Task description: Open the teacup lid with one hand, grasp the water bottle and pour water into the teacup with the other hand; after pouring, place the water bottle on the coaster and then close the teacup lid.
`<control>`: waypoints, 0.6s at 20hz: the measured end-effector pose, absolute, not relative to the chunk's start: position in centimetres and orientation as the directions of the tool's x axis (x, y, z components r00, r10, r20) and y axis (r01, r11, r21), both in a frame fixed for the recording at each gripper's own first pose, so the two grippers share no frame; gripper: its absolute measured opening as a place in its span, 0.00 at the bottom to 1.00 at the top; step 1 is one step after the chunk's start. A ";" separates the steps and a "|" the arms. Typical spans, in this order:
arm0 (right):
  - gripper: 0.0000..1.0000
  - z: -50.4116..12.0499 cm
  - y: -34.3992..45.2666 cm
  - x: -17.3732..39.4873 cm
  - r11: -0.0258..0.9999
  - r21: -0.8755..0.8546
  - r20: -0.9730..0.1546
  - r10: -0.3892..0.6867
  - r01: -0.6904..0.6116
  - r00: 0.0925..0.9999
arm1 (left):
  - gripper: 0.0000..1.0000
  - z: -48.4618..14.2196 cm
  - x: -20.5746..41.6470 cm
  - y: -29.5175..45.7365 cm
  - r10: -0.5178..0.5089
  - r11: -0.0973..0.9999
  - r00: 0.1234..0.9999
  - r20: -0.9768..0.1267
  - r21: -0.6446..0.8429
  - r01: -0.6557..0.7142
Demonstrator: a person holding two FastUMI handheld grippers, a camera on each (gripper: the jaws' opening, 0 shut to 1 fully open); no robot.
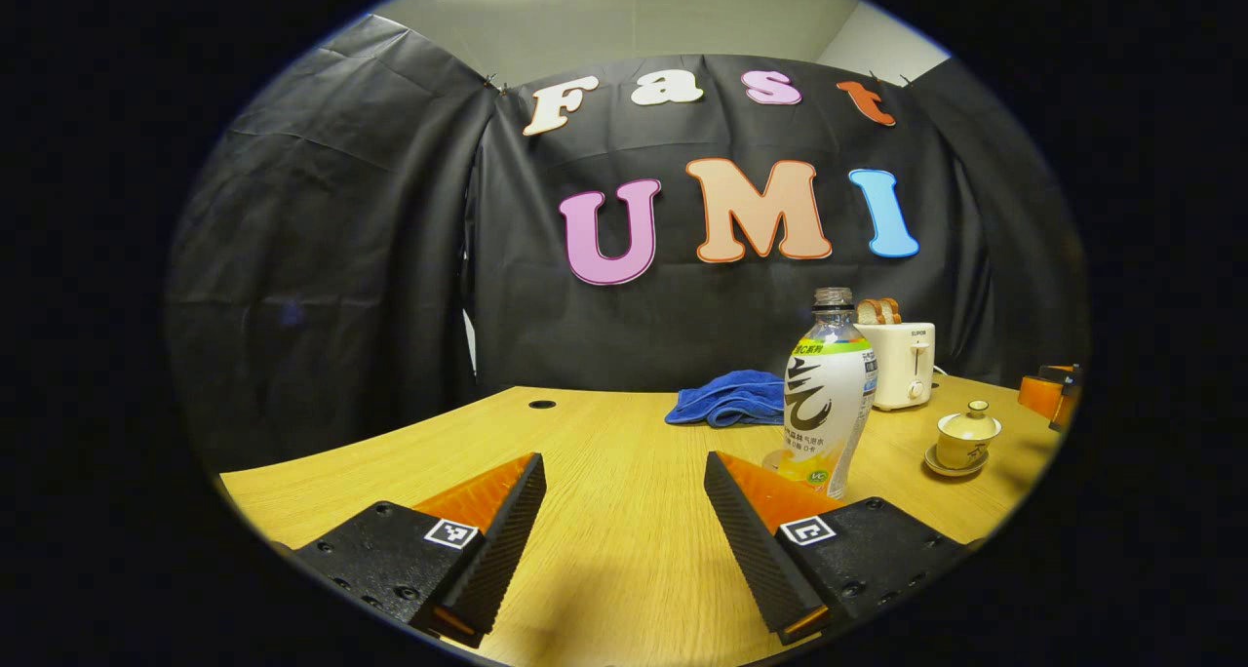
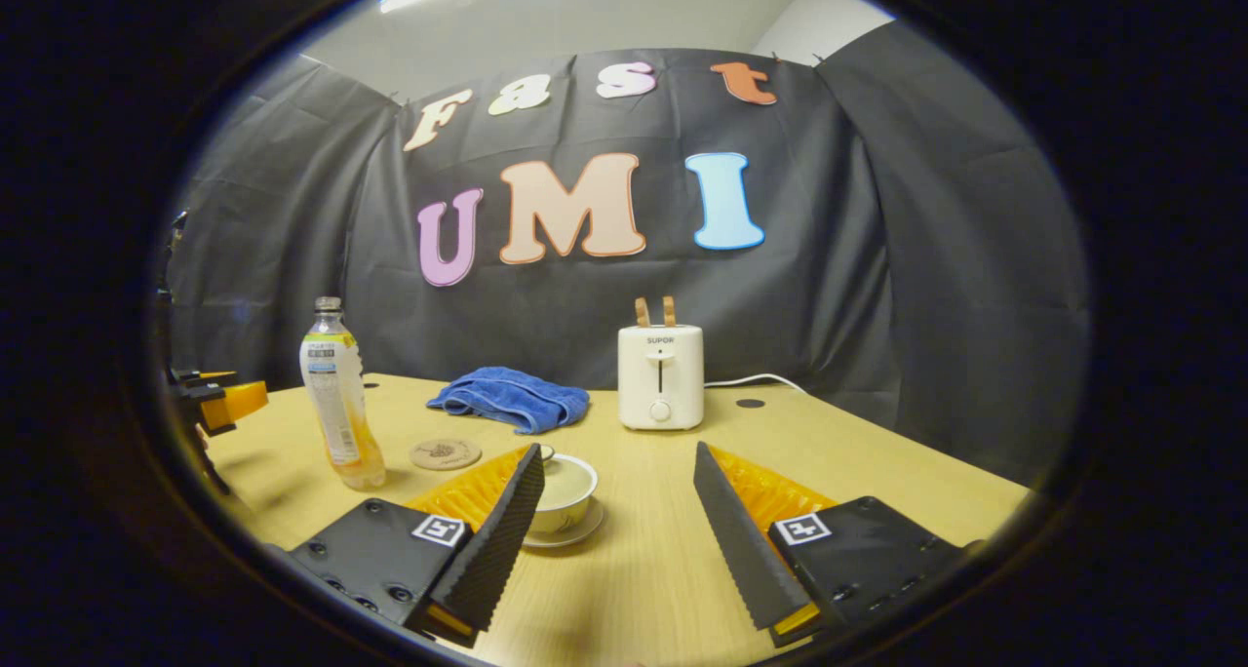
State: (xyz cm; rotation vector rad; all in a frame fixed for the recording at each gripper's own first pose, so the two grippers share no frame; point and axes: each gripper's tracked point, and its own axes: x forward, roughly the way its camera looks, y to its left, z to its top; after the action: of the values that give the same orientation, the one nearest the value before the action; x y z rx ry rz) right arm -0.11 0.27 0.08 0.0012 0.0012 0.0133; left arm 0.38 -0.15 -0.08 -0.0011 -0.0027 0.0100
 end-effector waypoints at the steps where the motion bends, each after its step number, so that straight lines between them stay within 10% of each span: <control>1: 0.96 0.0 0.5 -0.1 1.000 0.001 -0.003 0.024 -0.024 1.000 | 0.96 -0.1 0.4 -0.2 0.010 1.000 1.000 0.003 -0.001 -0.010; 12: 0.99 -0.8 4.6 2.9 0.986 0.004 -0.037 0.167 -0.167 0.985 | 0.96 0.0 0.3 -0.5 -0.014 1.000 1.000 0.004 -0.002 0.014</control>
State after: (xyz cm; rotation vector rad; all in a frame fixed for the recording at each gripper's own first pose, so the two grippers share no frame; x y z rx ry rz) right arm 2.95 4.56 -0.78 0.0008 0.0368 0.1674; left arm 0.26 -0.49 -0.04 -0.0016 -0.0036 -0.0143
